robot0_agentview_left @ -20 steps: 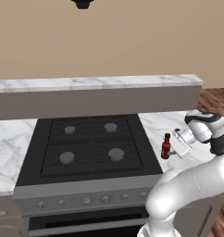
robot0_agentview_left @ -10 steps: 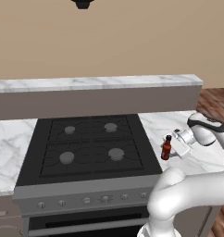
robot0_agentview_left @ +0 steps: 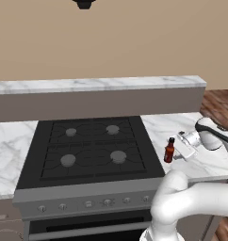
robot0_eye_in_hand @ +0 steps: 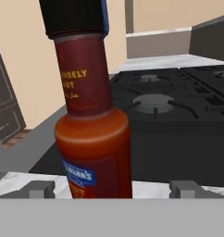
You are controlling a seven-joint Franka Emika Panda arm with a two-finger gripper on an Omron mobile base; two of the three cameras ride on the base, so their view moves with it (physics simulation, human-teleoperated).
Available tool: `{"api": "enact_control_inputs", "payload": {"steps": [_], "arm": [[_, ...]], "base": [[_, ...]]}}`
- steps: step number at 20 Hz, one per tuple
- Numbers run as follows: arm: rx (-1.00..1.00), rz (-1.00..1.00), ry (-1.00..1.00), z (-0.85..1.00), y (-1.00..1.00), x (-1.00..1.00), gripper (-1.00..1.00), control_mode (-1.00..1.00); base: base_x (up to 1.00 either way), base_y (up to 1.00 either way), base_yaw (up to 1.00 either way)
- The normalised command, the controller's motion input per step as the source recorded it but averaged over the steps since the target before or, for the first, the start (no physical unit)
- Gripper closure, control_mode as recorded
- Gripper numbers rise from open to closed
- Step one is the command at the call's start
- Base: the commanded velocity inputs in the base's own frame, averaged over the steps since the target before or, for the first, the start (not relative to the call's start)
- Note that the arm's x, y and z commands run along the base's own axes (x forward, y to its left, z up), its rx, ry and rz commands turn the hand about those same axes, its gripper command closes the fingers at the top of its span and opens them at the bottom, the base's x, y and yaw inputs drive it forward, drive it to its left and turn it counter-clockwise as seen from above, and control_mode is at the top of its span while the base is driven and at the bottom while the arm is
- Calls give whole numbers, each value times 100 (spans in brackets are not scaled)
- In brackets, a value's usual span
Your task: Take 2 condiments from the cabinet and move them on the counter near the stove.Make sure the condiments are lined up with each other, next to each other.
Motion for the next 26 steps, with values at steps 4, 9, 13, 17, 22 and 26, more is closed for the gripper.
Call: {"api": "enact_control_inputs", "payload": {"steps": [4,9,13,17,22,26], "arm": [[2,0,0,0,-21,0,-100,-100],[1,0,0,0,-27,0,-100,-100],[1,0,0,0,-31,0,-100,-100],[0,0,-1,21,-18,-13,-100,-100],[0,-12,-3,78,0,-78,-100,-100],[0,-32,1,87,0,-99,-100,-100]], "base": [[0,0,0],[0,0,0],[0,0,0],[0,0,0],[0,0,0],[0,0,0]]}}
